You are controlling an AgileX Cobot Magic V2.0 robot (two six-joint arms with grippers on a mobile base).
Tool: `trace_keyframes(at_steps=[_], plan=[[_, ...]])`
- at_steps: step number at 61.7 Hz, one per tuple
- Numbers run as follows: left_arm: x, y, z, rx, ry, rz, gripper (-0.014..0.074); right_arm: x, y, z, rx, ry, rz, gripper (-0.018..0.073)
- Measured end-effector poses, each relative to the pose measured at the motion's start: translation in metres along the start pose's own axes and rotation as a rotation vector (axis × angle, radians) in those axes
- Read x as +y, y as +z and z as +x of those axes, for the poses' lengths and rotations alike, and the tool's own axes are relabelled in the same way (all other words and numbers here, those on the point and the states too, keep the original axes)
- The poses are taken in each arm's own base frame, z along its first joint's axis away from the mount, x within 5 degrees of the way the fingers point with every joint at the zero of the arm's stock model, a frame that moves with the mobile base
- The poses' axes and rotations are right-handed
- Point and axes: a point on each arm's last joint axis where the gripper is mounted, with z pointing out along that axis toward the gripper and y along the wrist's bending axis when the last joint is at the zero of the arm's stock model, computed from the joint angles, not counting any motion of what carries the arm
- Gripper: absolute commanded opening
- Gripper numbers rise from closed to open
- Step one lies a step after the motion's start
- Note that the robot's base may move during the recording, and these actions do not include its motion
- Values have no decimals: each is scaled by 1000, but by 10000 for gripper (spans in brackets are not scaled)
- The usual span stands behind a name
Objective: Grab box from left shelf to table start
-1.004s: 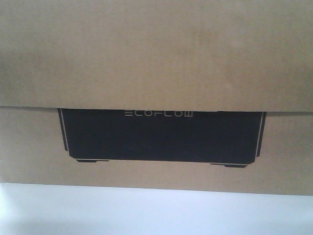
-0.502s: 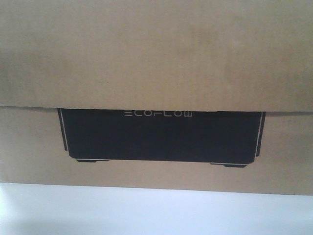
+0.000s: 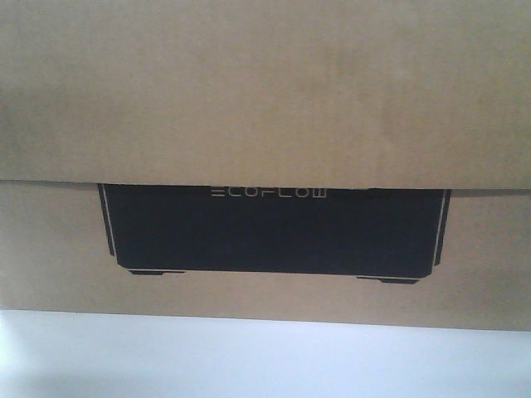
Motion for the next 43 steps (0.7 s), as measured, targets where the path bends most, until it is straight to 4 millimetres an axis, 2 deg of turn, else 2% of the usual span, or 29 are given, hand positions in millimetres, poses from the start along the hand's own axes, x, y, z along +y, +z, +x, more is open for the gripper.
trace_keyframes(at_steps=[9,43], plan=[[0,0,0,0,0,0,-47,-2,1,17,6,16,16,20],[0,0,1,2,0,0,-47,-2,1,15,-22,21,16,20]])
